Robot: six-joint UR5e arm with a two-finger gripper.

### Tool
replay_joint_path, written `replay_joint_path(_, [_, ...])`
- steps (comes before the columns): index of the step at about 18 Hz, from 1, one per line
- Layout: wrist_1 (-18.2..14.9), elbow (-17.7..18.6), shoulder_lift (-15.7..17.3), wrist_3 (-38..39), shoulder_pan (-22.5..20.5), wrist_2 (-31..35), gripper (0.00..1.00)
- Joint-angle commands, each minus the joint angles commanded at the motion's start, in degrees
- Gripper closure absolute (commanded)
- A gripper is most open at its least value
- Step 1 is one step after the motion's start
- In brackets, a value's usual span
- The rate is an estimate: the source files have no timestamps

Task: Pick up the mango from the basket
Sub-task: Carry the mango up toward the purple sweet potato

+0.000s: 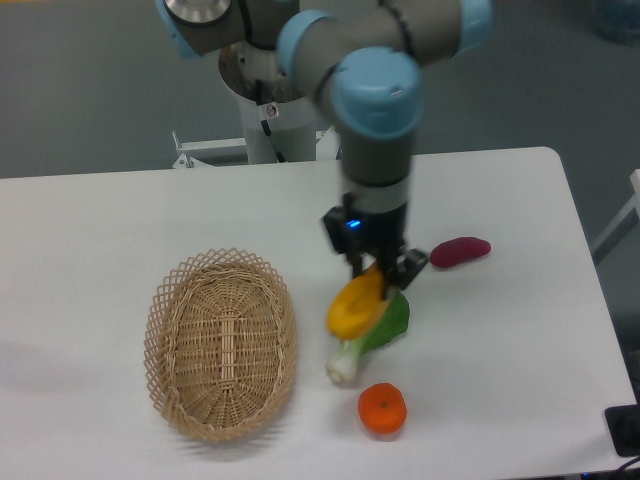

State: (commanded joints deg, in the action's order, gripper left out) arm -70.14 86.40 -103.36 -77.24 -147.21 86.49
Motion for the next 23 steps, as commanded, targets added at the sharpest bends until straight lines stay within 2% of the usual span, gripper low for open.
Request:
replay_joint_path(7, [0.26, -0.09, 0.0, -4.15, -2.82, 0.09, 0.53])
replay_joint_path(23, [0.35, 0.0, 0.0, -4.24, -3.0, -0.09, 0.53])
